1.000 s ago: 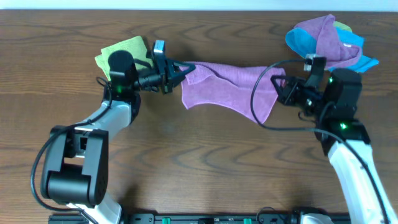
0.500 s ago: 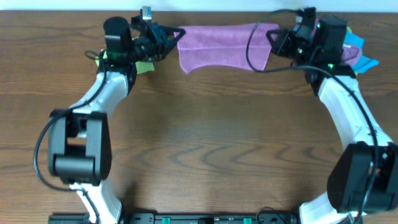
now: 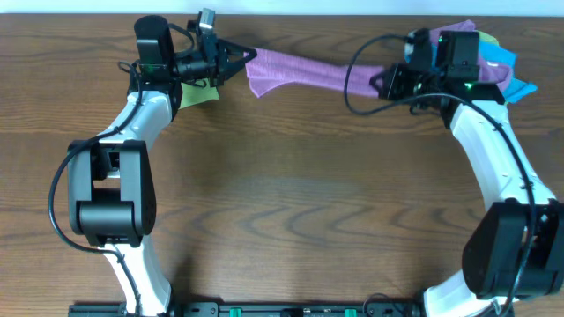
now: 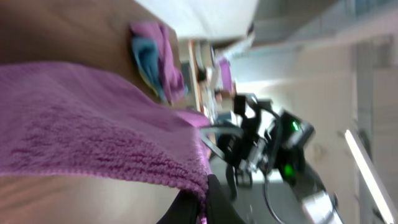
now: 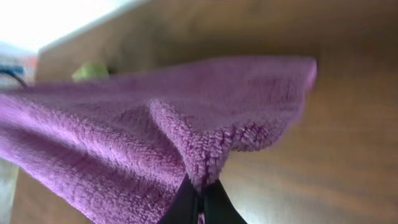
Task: Fold the cloth
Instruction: 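Lift the purple cloth with both grippers and stretch it toward the far edge, then drag the held cloth toward the robot, folding it over itself lengthwise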
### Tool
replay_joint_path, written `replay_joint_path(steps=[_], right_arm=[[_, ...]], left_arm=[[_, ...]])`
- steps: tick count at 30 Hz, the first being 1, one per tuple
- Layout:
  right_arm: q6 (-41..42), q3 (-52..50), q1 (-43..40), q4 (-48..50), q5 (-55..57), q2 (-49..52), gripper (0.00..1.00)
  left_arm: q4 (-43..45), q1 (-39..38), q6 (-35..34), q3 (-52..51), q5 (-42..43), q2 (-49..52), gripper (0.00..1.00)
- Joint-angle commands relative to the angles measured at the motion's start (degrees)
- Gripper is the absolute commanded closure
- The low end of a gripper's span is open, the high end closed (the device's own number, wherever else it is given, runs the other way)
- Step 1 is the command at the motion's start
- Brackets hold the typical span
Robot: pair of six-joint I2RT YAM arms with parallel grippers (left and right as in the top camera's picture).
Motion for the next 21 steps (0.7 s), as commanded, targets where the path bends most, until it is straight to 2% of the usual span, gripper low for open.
replay_joint_path(steps=[1, 5, 10, 17, 21], right_arm=[[-5.5, 0.7, 0.6, -4.2, 0.6, -2.4, 0.99], [-8.2, 0.6, 0.6, -10.7, 2.5, -4.0, 0.99], [-11.6, 0.6, 0.6, -17.4, 3.0, -5.3, 0.98], [-13.6, 0.4, 0.6, -20.9, 3.0, -7.0, 0.99], [-14.2, 0.4, 0.6, -22.3, 3.0, -7.2, 0.99]], left_arm=[[-1.0, 0.5, 3.8, 0.7, 10.0, -0.4, 0.94], [-1.0, 0.6, 5.3, -2.6, 13.0, -0.4, 0.94], [-0.8, 0.6, 6.9, -10.5, 12.3, -0.4, 0.94], [-1.2, 0.4, 7.0, -17.4, 5.2, -0.4, 0.94], [-6.0, -1.2, 9.2, -17.5, 1.2, -0.9, 0.94]])
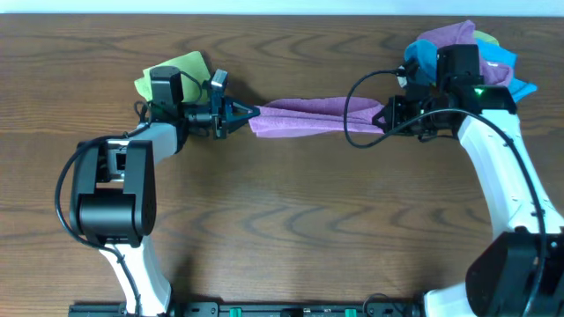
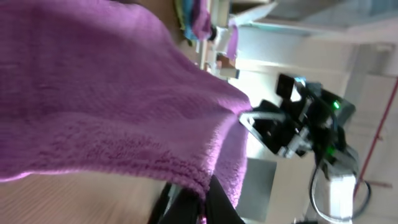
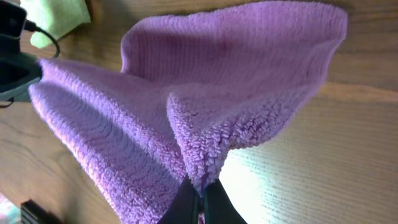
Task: Fold the cloth
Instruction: 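Drag the held cloth toward the robot, folding it over itself lengthwise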
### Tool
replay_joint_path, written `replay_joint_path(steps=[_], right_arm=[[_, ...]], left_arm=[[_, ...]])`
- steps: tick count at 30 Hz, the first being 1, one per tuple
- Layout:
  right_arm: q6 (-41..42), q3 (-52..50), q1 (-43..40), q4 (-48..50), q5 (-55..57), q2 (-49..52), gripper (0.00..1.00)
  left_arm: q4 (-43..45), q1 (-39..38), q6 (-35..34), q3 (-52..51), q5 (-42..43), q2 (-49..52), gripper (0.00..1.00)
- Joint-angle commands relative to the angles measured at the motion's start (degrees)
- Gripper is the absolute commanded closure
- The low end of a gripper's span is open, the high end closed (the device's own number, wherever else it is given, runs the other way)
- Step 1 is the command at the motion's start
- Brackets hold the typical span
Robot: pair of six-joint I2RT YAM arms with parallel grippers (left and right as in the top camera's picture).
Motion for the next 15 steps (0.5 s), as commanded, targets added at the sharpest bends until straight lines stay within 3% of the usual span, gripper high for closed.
replay_joint_path(steps=[1, 8, 15], right_arm=[[-2.0, 0.2, 0.2, -0.5, 0.6, -1.4, 0.98], [-2.0, -2.1, 0.2, -0.6, 0.5, -1.4, 0.99], [-1.9, -10.3, 0.2, -0.6, -2.4, -2.5, 0.98]], left_arm=[[-4.7, -1.5, 5.0, 0.1, -5.1, -1.4, 0.94], [-44.6, -5.3, 28.6, 1.1, -27.3, -10.7, 0.94], [-60.5, -5.7, 34.1, 1.1, -34.1, -14.3, 0.94]])
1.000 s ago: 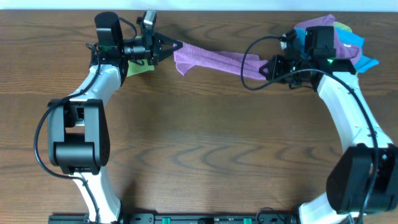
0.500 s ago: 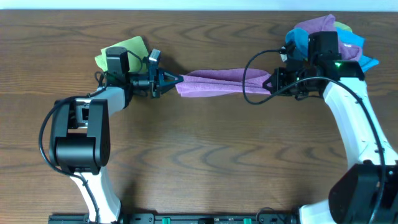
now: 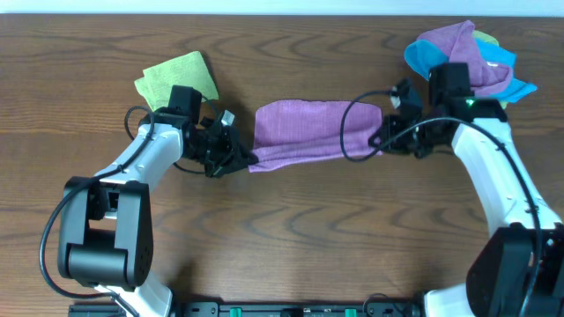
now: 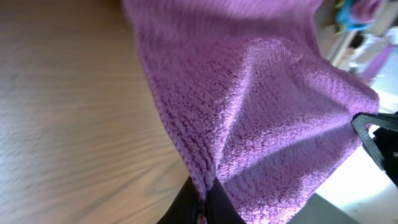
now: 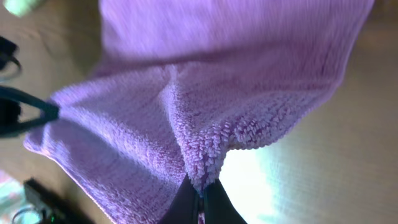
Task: Fold the cloth
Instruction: 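Drag the held cloth toward the robot, folding it over itself lengthwise, then lower the folded strip onto the table and release both grippers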
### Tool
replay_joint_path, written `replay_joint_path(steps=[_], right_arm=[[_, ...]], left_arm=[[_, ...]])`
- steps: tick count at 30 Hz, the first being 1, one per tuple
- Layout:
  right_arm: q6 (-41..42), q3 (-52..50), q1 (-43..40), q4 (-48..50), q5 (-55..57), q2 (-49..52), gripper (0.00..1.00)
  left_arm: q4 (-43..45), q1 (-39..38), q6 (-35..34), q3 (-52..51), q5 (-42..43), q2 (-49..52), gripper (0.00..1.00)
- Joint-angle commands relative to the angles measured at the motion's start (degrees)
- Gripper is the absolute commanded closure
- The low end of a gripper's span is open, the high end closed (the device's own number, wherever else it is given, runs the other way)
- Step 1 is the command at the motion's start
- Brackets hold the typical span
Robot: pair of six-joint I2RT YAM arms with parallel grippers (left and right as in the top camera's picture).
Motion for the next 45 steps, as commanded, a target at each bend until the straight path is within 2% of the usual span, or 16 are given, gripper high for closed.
replay_joint_path(steps=[1, 11, 19, 21, 30, 36, 45], right_arm=[[-0.6, -4.4, 0.2, 0.0, -1.1, -3.0, 0.98], [2.6, -18.3, 0.2, 1.2, 1.0, -12.1, 0.98], [5.2, -26.9, 0.2, 1.4, 3.3, -17.4, 0.99], [5.7, -27.4, 0.2, 2.1, 4.6, -18.9, 0.98], [12.4, -27.4, 0.2, 17.0, 7.0, -21.0, 0.99], [15.6, -27.4, 0.2, 27.1, 11.8, -20.4, 0.99], [17.0, -27.4, 0.2, 37.7, 11.8, -12.3, 0.99]], left_arm=[[-4.2, -0.6, 5.9, 0.5, -7.0, -0.8, 0.94], [-15.9, -5.9, 8.2, 0.4, -16.7, -1.0, 0.94], [-18.4, -9.3, 7.9, 0.3, -19.6, -1.2, 0.94], [-17.7, -9.4, 6.0, 0.3, -19.6, -1.7, 0.94], [-6.4, -9.4, -4.2, 0.3, -19.4, -6.9, 0.94], [5.2, -9.4, -8.5, 0.3, -21.3, -6.4, 0.94], [15.9, -9.4, -10.1, 0.3, -28.2, -5.1, 0.94]])
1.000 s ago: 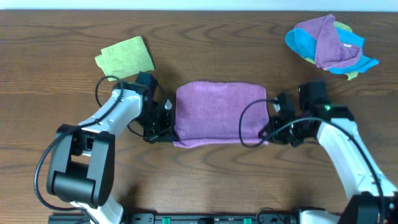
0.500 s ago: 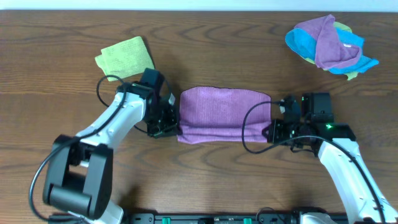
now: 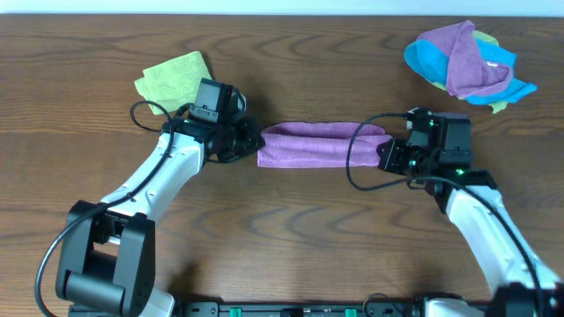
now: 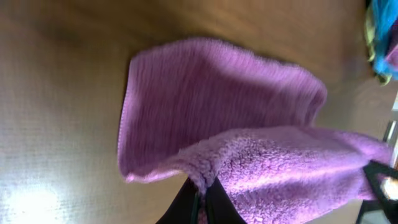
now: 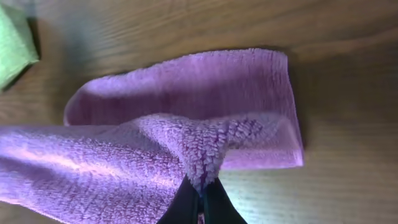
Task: Fold the cloth
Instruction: 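Lower the folded strip onto the table and release both grippers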
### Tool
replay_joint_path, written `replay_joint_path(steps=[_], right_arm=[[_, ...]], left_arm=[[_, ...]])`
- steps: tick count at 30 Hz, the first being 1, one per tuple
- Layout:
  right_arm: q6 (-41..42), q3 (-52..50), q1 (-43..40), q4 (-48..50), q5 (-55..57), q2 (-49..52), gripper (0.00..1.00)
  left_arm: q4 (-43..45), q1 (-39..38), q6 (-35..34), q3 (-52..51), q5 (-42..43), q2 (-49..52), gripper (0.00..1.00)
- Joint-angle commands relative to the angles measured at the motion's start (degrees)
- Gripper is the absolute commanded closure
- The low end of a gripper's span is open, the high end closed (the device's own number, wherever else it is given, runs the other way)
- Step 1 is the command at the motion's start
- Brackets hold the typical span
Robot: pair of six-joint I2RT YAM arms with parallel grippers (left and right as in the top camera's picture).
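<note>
The purple cloth (image 3: 319,145) lies as a long narrow band across the middle of the table, its near layer doubled over the far one. My left gripper (image 3: 256,144) is shut on its left end, and my right gripper (image 3: 384,151) is shut on its right end. In the left wrist view the cloth (image 4: 217,106) shows a flat lower layer with the pinched upper edge at my left gripper (image 4: 201,198). The right wrist view shows the same cloth (image 5: 186,93), its upper layer pinched at my right gripper (image 5: 201,200).
A folded green cloth (image 3: 174,75) lies at the back left, just behind the left arm. A heap of blue, purple and yellow cloths (image 3: 465,58) sits at the back right corner. Bare wooden table (image 3: 291,238) stretches in front of the purple cloth.
Both grippers have moved back toward the cloth's far edge with their corners still held. The wide purple sheet is now a narrow doubled band lying on the table.
At first both grippers held the purple cloth stretched in the air near the table's back edge. Then it hung taut between them nearer the middle. Then its far part lay spread on the table with the near edge held. Now it lies doubled over.
</note>
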Motion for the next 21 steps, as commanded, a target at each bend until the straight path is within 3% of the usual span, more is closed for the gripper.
replay_joint_path(steps=[1, 21], right_arm=[[1.2, 0.2, 0.1, 2.3, 1.9, 3.0, 0.99], [1.6, 0.2, 0.1, 19.5, 4.8, 16.0, 0.98]], left_arm=[[2.5, 0.2, -1.3, 0.3, -5.1, 2.1, 0.94], [17.5, 0.2, -2.6, 0.3, -7.9, 13.6, 0.94]])
